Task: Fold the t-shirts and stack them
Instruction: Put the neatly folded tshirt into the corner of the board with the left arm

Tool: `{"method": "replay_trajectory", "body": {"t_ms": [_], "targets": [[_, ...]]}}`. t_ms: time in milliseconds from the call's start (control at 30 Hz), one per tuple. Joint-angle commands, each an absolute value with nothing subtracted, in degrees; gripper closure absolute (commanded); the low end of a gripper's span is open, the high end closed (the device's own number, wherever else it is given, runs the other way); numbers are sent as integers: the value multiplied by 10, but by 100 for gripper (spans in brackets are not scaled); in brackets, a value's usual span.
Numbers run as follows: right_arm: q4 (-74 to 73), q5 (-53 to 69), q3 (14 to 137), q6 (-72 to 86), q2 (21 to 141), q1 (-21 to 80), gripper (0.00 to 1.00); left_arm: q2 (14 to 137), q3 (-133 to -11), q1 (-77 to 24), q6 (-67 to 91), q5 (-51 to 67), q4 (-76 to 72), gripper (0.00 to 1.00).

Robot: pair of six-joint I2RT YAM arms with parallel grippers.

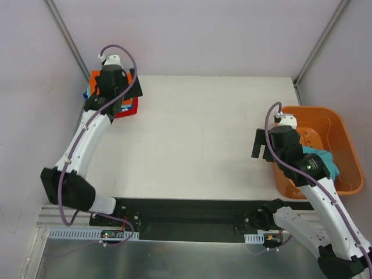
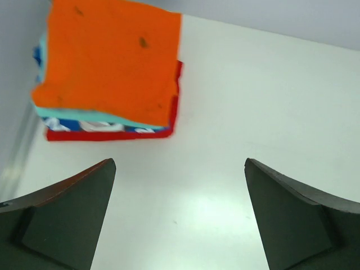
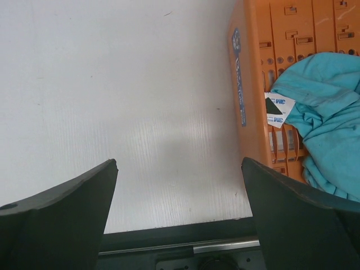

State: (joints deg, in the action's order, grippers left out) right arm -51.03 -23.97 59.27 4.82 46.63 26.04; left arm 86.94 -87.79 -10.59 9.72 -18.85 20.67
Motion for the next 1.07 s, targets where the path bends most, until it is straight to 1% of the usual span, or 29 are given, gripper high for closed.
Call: {"method": "replay_trajectory", "body": {"t_ms": [0, 33, 67, 100, 133, 167, 200, 267, 367, 433, 533, 733, 1033], "targets": [[-505, -232, 557, 47, 431, 262, 3, 716, -723, -105, 270, -63, 220, 1], [-495, -229, 549, 47, 426, 263, 3, 691, -693, -118, 312, -31, 220, 1], [-475, -219, 540, 48, 418, 264, 3, 668, -636, -131, 324, -21, 220, 1], [-462, -214, 518, 48, 413, 263, 3, 626, -608, -147, 335, -20, 221, 1], [-448, -214, 505, 54, 408, 263, 3, 605, -583, -186, 360, -38, 221, 1], [-420, -208, 493, 56, 398, 264, 3, 586, -536, -205, 373, -46, 220, 1], [-405, -206, 461, 62, 393, 263, 3, 551, -512, -224, 385, -54, 220, 1], [-351, -193, 426, 82, 381, 263, 3, 526, -450, -282, 417, -79, 220, 1], [-293, -158, 364, 111, 377, 264, 3, 494, -389, -321, 433, -94, 220, 1], [-273, -150, 332, 120, 381, 265, 3, 488, -369, -326, 437, -95, 220, 1], [-269, -167, 319, 128, 387, 264, 3, 470, -345, -332, 439, -108, 220, 1], [-259, -178, 301, 130, 384, 265, 3, 442, -342, -332, 429, -134, 220, 1], [-236, -181, 278, 127, 344, 265, 3, 434, -343, -332, 418, -159, 220, 1]]}}
